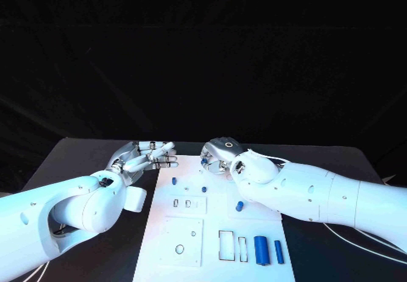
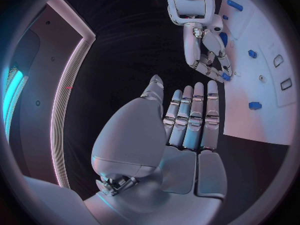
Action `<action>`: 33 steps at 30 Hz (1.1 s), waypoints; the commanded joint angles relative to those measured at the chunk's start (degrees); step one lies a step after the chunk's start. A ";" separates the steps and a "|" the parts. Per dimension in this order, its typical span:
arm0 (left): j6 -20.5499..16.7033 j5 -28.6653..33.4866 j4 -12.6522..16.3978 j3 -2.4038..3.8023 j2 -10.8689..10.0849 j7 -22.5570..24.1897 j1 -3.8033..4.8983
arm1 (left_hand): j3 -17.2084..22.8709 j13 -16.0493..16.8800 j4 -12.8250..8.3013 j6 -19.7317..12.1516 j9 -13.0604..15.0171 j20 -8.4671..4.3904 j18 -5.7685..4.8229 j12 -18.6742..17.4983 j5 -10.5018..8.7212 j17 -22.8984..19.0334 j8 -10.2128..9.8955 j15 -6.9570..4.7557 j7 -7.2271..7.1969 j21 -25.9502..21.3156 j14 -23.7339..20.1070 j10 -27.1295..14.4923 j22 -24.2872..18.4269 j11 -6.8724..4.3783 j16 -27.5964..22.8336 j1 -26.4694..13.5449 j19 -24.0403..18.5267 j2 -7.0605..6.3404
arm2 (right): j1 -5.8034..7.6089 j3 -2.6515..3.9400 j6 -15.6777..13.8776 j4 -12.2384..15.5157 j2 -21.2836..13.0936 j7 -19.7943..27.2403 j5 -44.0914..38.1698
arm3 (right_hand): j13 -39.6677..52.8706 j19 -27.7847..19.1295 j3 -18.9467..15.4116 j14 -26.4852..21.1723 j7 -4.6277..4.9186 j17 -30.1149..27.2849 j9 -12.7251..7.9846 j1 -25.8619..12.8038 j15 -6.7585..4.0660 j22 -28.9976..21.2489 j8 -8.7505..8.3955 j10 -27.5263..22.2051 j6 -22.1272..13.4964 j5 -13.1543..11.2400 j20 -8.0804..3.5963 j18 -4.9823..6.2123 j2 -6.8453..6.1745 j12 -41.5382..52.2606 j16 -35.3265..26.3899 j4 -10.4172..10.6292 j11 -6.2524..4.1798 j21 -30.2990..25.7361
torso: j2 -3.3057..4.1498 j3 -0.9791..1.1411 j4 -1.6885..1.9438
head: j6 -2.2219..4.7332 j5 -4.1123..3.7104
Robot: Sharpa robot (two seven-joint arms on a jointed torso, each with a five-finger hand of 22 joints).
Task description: Assemble the parts on the task board
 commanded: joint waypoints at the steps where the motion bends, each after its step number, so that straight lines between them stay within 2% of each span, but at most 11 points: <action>1: 0.61 0.11 0.18 0.06 0.07 0.09 0.18 | -0.30 -0.07 -0.14 0.00 -0.07 0.06 0.73 -0.36 -0.17 0.09 -0.25 0.48 0.40 -0.22 0.00 0.01 -0.08 0.30 -0.36 -0.03 0.18 0.54 | 0.06 0.05 1.24 -0.36 0.15 0.31 0.00 | 0.02 -0.94 0.40 1.14 0.32 -0.78 -0.62 -0.17 0.58 0.24 -0.93 -1.01 -1.74 -0.54 0.11 -0.11 -0.97 0.06 -0.53 0.38 0.27 -0.69 | 0.09 -0.03 0.11 | 0.05 -0.10; 4: 0.68 0.11 0.18 0.06 0.05 0.05 0.22 | -0.32 -0.08 -0.16 -0.02 -0.08 0.08 0.73 -0.44 -0.17 0.09 -0.31 0.50 0.42 -0.26 -0.03 -0.02 -0.12 0.32 -0.44 0.01 0.16 0.56 | 0.10 0.05 1.09 -0.26 -0.05 0.31 0.05 | -0.19 -2.42 0.20 0.66 0.70 -2.61 -1.04 -0.42 0.97 -1.91 -1.02 -2.89 -3.69 -2.20 0.49 0.39 -2.16 0.07 -1.55 1.05 0.67 -2.09 | 0.11 -0.04 0.19 | 0.11 -0.18; 7: 0.73 0.11 0.12 0.06 0.00 0.01 0.23 | -0.32 -0.08 -0.16 -0.02 -0.08 0.08 0.73 -0.44 -0.17 0.09 -0.31 0.50 0.42 -0.26 -0.03 -0.02 -0.12 0.32 -0.44 0.01 0.16 0.56 | 0.12 0.05 0.80 0.63 -0.65 0.36 0.08 | -0.26 -3.31 -0.92 0.40 0.34 -3.77 -1.36 -0.40 0.97 -3.25 -0.95 -4.41 -5.37 -2.96 0.64 0.73 -3.37 0.32 -2.23 1.79 0.68 -3.08 | 0.11 -0.03 0.25 | 0.15 -0.12; 16: 0.99 0.74 -0.70 0.05 -0.28 0.03 0.25 | -0.41 -0.11 -0.16 -0.09 -0.10 0.11 0.72 -0.58 -0.17 0.08 -0.43 0.54 0.47 -0.33 -0.09 -0.09 -0.18 0.37 -0.58 0.00 0.11 0.58 | 0.50 0.59 -0.23 6.31 -5.63 -0.05 0.59 | 0.23 -3.10 -2.94 0.54 0.28 -3.91 -1.02 0.12 0.78 -3.20 -0.46 -3.84 -4.38 -2.05 0.52 0.72 -3.88 1.71 -2.25 3.70 0.46 -3.37 | 0.10 -0.11 0.25 | 0.31 -0.42; 19: 1.17 0.79 -0.89 0.05 -0.37 0.04 0.26 | -0.41 -0.11 -0.16 -0.09 -0.10 0.11 0.72 -0.58 -0.17 0.08 -0.43 0.54 0.47 -0.33 -0.09 -0.09 -0.18 0.37 -0.58 0.00 0.11 0.58 | 1.01 0.84 -1.23 8.97 -8.44 0.28 2.41 | 0.81 -2.12 -2.53 0.90 0.27 -2.77 -0.72 0.78 0.45 -1.82 -0.04 -0.99 -3.15 -0.62 0.30 0.43 -3.31 3.31 -1.54 4.33 0.07 -2.60 | 0.03 -0.11 0.16 | 0.41 -0.48; 22: 1.42 0.73 -1.10 0.05 -0.39 0.03 0.26 | -0.41 -0.11 -0.16 -0.09 -0.10 0.11 0.72 -0.59 -0.17 0.08 -0.44 0.55 0.47 -0.34 -0.09 -0.10 -0.18 0.37 -0.59 0.01 0.11 0.59 | 1.90 1.01 -0.13 12.54 -12.84 1.16 8.04 | 1.99 -1.05 -1.80 1.35 -0.19 -1.18 -0.41 1.53 -0.35 -0.22 0.37 4.05 -1.90 0.57 -0.29 0.10 -3.19 5.75 -0.53 4.71 -1.09 -1.66 | -0.18 -0.23 -0.26 | 0.55 -0.93; 26: 1.71 0.70 -1.33 0.04 -0.21 -0.01 0.25 | -0.41 -0.11 -0.17 -0.09 -0.11 0.11 0.72 -0.61 -0.17 0.08 -0.45 0.55 0.48 -0.35 -0.10 -0.10 -0.19 0.38 -0.61 0.01 0.10 0.60 | 2.68 1.10 3.69 15.21 -16.85 1.48 12.08 | 5.60 -0.10 -4.82 1.67 -1.36 0.18 -0.37 -0.86 -1.63 1.25 0.22 12.75 -2.31 -2.45 -1.33 -0.22 -5.51 11.69 0.29 6.53 -2.75 -0.80 | -0.37 -0.31 -0.43 | 0.66 -1.39; 27: 1.78 0.70 -1.41 0.04 -0.16 -0.03 0.25 | -0.41 -0.12 -0.18 -0.10 -0.11 0.12 0.72 -0.63 -0.17 0.08 -0.47 0.56 0.48 -0.36 -0.11 -0.11 -0.21 0.38 -0.63 0.04 0.09 0.62 | 2.85 1.12 4.94 15.84 -18.02 1.39 13.07 | 9.31 0.50 -7.11 2.04 -2.09 1.62 -0.18 -0.60 -2.73 2.20 0.46 12.59 -2.71 -1.21 -2.31 -0.45 -6.65 15.53 1.21 7.32 -3.37 -0.23 | -0.41 -0.34 -0.43 | 0.64 -1.46; 28: 1.83 0.70 -1.48 0.04 -0.13 -0.04 0.25 | -0.41 -0.12 -0.18 -0.10 -0.11 0.12 0.72 -0.63 -0.17 0.08 -0.47 0.56 0.48 -0.36 -0.11 -0.11 -0.21 0.38 -0.63 0.04 0.09 0.62 | 2.97 1.13 6.11 16.33 -19.06 1.28 13.99 | 14.93 1.02 -8.28 2.43 -2.02 3.86 -0.17 -0.90 -2.57 3.02 0.39 14.09 -3.36 -0.74 -2.58 -0.66 -6.81 21.43 2.38 8.04 -3.52 0.26 | -0.45 -0.39 -0.40 | 0.67 -1.61; 30: 1.91 0.69 -1.58 0.04 -0.11 -0.04 0.25 | -0.41 -0.12 -0.18 -0.10 -0.11 0.12 0.72 -0.63 -0.17 0.08 -0.47 0.56 0.48 -0.36 -0.11 -0.11 -0.21 0.38 -0.63 0.04 0.09 0.62 | 3.14 1.15 7.86 16.88 -20.65 1.04 15.38 | 39.85 1.69 -14.30 2.94 -1.77 8.17 0.97 1.89 -2.58 4.35 2.32 6.71 -4.76 3.18 -2.39 -1.00 -6.22 44.81 5.07 11.17 -3.34 0.96 | -0.52 -0.42 -0.43 | 0.66 -1.68; 33: 1.97 0.69 -1.71 0.04 -0.10 0.00 0.25 | -0.41 -0.12 -0.22 -0.10 -0.11 0.13 0.72 -0.67 -0.17 0.08 -0.50 0.57 0.49 -0.39 -0.12 -0.11 -0.23 0.39 -0.67 0.10 0.08 0.65 | 3.28 1.16 9.88 17.17 -22.39 0.69 16.69 | 56.37 2.52 -17.09 3.64 -1.30 12.95 1.51 3.02 -1.76 5.79 3.29 9.80 -7.09 2.39 -1.84 -1.22 -5.38 60.82 7.29 13.47 -2.55 1.72 | -0.57 -0.43 -0.41 | 0.64 -1.69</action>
